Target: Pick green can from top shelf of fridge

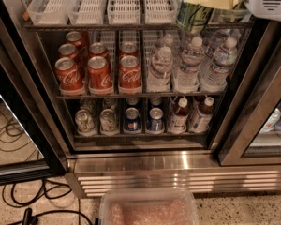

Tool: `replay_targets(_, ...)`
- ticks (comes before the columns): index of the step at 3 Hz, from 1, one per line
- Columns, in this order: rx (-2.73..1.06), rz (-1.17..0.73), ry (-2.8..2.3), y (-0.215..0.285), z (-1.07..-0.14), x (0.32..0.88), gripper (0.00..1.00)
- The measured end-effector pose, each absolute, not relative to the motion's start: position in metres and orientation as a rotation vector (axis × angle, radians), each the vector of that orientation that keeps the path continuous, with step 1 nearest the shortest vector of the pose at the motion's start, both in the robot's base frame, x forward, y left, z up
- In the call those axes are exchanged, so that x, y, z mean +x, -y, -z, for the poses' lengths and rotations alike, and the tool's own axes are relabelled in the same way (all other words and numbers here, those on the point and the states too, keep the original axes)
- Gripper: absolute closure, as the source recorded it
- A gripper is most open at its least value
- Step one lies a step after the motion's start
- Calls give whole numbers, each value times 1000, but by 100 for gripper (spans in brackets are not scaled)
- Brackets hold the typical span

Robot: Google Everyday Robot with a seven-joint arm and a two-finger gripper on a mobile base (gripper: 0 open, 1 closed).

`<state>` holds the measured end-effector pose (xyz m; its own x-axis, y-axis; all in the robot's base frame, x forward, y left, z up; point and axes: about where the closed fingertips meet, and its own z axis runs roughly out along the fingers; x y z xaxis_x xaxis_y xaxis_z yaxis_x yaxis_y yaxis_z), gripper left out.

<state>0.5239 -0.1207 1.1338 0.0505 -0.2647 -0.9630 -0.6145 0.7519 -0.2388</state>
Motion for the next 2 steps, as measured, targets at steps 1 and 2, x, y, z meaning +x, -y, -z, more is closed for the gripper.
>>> replay_targets(1,-803,-358,-1548,102,-1125,516,100)
replay_targets(2,-889,-411,-1604,82,-1101,488,100)
